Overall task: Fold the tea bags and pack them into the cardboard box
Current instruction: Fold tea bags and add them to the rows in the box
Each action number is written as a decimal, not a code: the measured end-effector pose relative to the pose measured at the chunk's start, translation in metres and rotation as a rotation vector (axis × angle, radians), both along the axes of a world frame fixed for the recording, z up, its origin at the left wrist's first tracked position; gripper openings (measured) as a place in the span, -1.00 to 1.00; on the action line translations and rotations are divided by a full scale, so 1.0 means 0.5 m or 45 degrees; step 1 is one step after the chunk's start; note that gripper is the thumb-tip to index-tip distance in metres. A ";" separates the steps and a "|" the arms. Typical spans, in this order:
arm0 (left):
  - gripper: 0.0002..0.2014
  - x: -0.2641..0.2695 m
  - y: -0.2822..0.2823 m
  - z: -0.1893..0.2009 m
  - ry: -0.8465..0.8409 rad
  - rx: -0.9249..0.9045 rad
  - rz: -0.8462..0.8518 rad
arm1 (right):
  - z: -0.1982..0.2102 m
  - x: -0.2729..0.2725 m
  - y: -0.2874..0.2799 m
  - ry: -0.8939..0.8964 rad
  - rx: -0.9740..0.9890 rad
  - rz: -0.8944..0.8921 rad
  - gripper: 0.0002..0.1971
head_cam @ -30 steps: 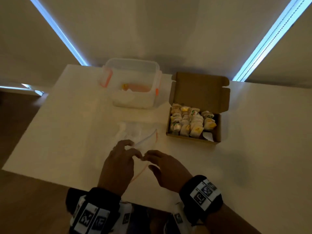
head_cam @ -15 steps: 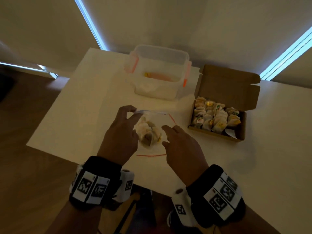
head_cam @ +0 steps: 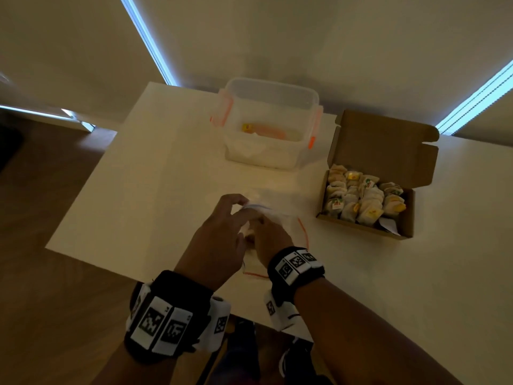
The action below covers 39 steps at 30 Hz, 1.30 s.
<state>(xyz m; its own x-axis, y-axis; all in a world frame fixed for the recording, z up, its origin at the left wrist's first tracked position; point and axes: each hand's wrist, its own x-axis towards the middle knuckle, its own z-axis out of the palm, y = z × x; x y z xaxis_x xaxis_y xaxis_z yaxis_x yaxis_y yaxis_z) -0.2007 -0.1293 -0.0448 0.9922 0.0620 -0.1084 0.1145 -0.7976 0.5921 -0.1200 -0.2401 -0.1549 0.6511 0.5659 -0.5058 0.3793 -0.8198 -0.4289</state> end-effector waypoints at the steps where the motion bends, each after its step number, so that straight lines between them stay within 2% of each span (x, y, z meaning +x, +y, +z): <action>1: -0.44 0.001 0.005 -0.001 0.003 0.000 0.006 | -0.005 0.003 -0.004 0.011 0.016 -0.006 -0.65; 4: -0.45 0.004 0.020 0.000 0.003 0.004 0.029 | 0.005 0.011 -0.015 0.112 0.101 -0.057 -0.68; 9: -0.45 0.008 0.032 0.016 -0.007 0.027 0.055 | 0.067 -0.002 -0.045 0.134 0.298 -0.212 -0.67; 11: -0.45 0.012 0.033 0.025 -0.007 0.031 0.061 | 0.084 -0.014 -0.047 0.053 0.394 -0.256 -0.68; 13: -0.44 0.017 0.032 0.032 -0.011 0.035 0.057 | 0.101 -0.017 -0.051 0.086 0.479 -0.353 -0.65; 16: -0.43 0.024 0.033 0.040 -0.017 0.034 0.054 | 0.137 -0.015 -0.060 -0.007 0.464 -0.303 -0.59; 20: -0.44 0.028 0.039 0.049 -0.009 0.050 0.049 | 0.166 -0.009 -0.092 -0.105 0.596 -0.294 -0.70; 23: -0.45 0.030 0.040 0.059 -0.015 0.059 0.057 | 0.199 -0.004 -0.114 -0.215 0.689 -0.299 -0.67; 25: -0.45 0.031 0.038 0.065 -0.004 0.052 0.061 | 0.235 0.000 -0.128 -0.271 0.774 -0.300 -0.60; 30: -0.45 0.029 0.035 0.067 -0.038 0.087 0.022 | 0.335 0.028 -0.168 -0.244 0.826 -0.366 -0.50; 35: -0.51 0.026 0.043 0.081 -0.022 0.166 0.017 | 0.457 0.059 -0.202 -0.130 0.932 -0.302 -0.54; 37: -0.58 0.023 0.056 0.087 0.058 0.202 -0.020 | 0.501 0.069 -0.210 -0.131 0.962 -0.295 -0.54; 39: -0.74 0.020 0.071 0.100 0.154 0.186 -0.087 | 0.542 0.079 -0.216 -0.160 1.013 -0.291 -0.54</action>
<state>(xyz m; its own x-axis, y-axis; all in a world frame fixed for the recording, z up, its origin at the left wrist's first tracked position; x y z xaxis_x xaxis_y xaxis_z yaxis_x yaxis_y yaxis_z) -0.1905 -0.0938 0.0053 0.9750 0.0188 -0.2216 0.1203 -0.8826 0.4545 -0.0805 -0.3479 0.1159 0.8180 0.5705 0.0730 0.3243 -0.3527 -0.8777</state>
